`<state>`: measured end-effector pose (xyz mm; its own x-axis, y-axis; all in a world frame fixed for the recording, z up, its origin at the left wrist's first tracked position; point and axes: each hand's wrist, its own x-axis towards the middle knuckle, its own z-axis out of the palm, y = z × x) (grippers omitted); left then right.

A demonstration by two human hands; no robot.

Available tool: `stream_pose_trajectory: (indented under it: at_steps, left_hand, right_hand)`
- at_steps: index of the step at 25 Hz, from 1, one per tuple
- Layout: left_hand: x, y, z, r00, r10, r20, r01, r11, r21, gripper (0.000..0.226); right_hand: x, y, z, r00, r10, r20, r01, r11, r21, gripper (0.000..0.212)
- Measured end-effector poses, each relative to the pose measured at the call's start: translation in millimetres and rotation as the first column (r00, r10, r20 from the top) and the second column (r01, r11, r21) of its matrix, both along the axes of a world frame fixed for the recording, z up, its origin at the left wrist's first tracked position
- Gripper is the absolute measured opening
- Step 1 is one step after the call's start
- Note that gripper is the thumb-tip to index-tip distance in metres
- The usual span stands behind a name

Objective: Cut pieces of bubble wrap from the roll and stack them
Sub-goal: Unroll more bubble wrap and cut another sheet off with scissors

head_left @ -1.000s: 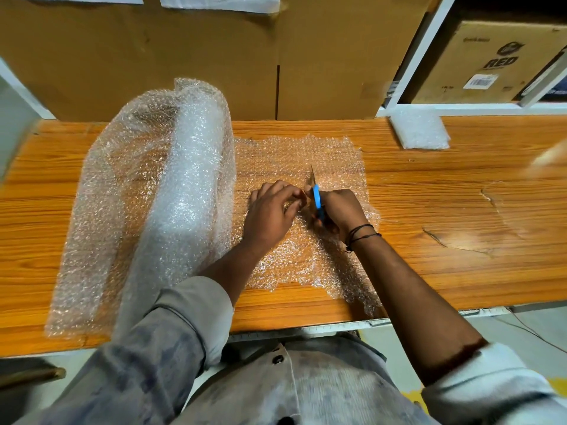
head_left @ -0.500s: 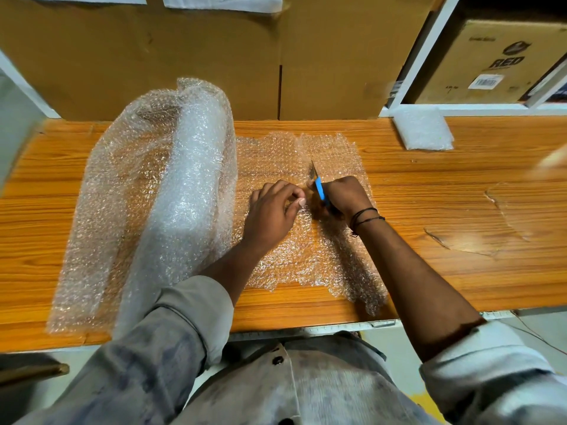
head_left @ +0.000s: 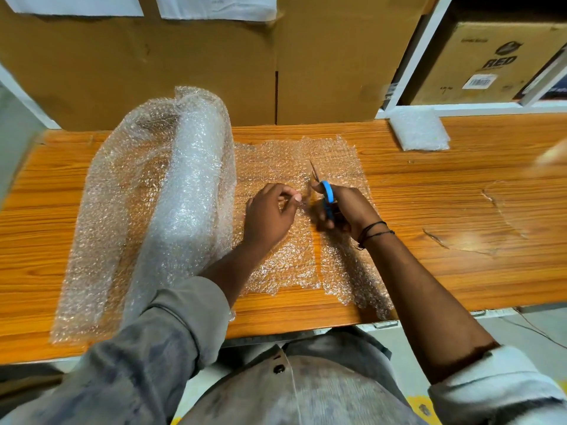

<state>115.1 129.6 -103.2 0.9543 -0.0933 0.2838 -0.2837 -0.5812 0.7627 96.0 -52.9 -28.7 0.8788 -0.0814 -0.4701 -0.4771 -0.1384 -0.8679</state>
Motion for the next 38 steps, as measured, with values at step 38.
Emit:
stream_pose_trajectory:
  at_steps: [38]
  left_hand:
    - [74.5, -45.7, 2.0, 0.976, 0.215, 0.033, -0.217, 0.943, 0.253, 0.011]
  right_hand:
    - [43.6, -4.9, -8.5, 1.0, -0.003, -0.021, 0.005, 0.996, 0.093, 0.053]
